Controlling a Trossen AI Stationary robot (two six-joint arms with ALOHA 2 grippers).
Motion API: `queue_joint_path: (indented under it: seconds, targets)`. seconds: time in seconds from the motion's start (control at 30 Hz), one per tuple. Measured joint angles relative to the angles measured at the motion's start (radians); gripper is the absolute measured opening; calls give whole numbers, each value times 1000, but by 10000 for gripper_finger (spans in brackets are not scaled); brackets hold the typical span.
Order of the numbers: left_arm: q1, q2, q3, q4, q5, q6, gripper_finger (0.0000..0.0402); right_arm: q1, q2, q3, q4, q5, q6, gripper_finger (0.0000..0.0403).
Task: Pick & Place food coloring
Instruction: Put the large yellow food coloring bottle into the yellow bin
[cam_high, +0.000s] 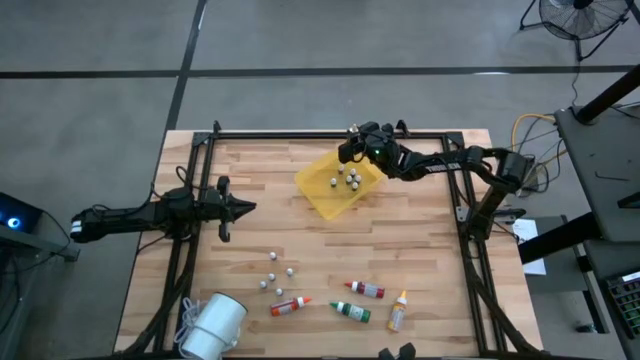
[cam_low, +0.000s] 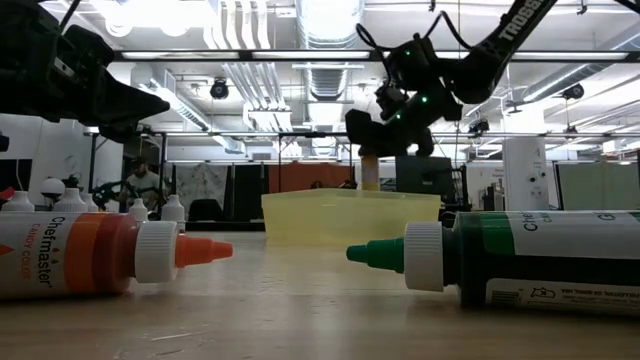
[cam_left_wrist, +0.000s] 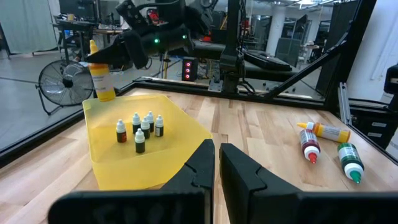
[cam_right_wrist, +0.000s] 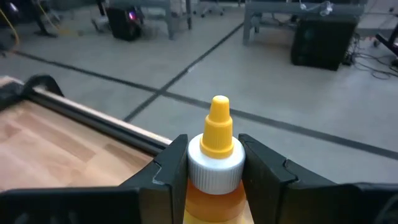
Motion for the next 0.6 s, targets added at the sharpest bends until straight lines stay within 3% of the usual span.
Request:
queue_joint_path:
  seconds: [0.6]
  targets:
    - [-1,0,0,0,0,0,0,-8,0,-59,87,-2,-61,109]
